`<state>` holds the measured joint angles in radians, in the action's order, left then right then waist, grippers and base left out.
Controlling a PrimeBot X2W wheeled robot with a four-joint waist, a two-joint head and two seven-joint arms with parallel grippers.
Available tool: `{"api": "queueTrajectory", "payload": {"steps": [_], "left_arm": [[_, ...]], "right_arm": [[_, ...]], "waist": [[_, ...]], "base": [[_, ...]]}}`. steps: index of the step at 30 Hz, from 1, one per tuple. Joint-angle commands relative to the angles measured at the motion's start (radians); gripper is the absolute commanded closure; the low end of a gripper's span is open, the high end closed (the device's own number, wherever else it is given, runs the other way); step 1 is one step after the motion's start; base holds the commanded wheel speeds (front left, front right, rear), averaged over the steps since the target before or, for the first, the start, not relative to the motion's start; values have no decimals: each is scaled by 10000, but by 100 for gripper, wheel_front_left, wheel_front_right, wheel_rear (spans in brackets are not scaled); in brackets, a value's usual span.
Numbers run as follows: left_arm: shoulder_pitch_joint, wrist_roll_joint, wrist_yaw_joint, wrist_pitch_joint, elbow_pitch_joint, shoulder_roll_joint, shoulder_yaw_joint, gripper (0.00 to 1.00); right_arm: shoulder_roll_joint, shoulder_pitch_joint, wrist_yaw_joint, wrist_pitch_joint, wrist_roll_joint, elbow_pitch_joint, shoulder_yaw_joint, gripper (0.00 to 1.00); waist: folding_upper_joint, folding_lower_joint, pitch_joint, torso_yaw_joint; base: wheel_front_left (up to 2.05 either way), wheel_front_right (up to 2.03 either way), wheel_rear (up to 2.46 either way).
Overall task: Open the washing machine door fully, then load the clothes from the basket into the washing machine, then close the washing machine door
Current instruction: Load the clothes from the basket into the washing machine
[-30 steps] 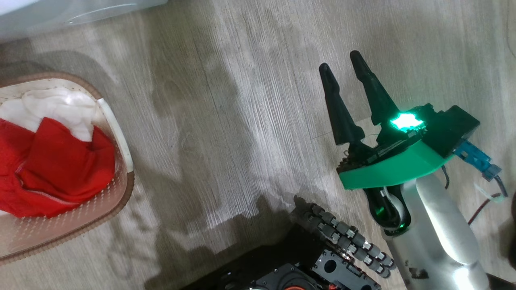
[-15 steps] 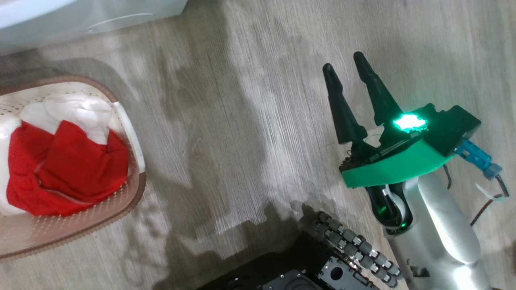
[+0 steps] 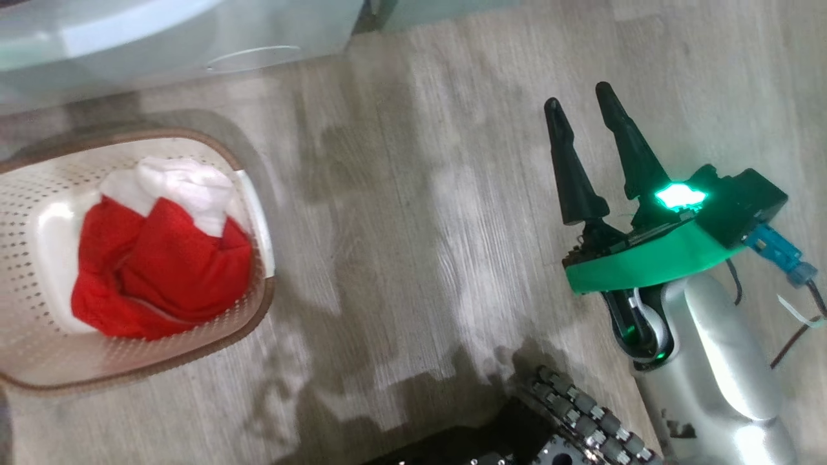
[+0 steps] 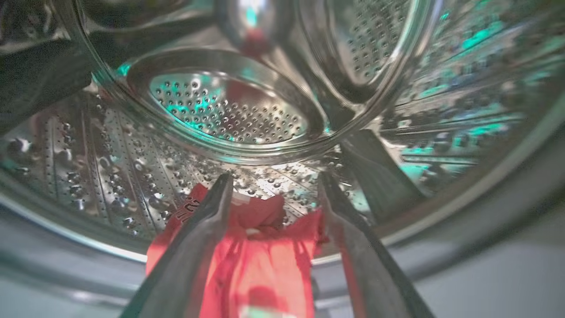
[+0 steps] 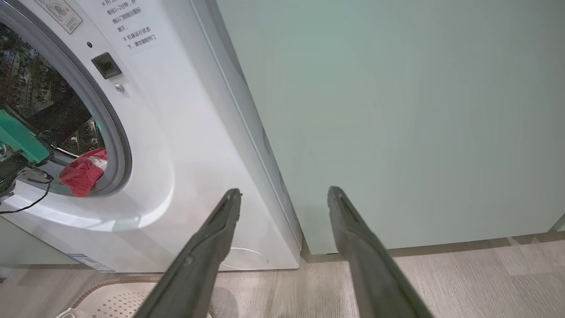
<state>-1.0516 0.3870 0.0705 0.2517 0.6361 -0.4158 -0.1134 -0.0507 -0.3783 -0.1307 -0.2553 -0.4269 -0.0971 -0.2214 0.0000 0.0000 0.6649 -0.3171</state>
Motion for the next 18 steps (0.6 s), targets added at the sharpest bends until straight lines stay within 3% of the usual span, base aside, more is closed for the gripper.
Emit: {"api": "queueTrajectory", "payload": {"steps": [1, 6, 18], "left_arm": [[631, -92, 227, 95, -1119, -294, 322, 0], [2634, -208, 679, 98, -3388, 37, 473, 0], [5865, -400, 1403, 95, -6436, 339, 555, 0]], "right_arm": [[5, 300, 0, -64, 119, 225, -64, 0], [5, 309, 0, -64, 341, 109, 120, 0], [5, 142, 0, -64, 704, -290, 513, 0]], "waist": [[0, 0, -210, 262], [0, 0, -517, 612], [0, 0, -986, 1335]], "base": [[0, 0, 0], [0, 0, 0], [0, 0, 0]]}}
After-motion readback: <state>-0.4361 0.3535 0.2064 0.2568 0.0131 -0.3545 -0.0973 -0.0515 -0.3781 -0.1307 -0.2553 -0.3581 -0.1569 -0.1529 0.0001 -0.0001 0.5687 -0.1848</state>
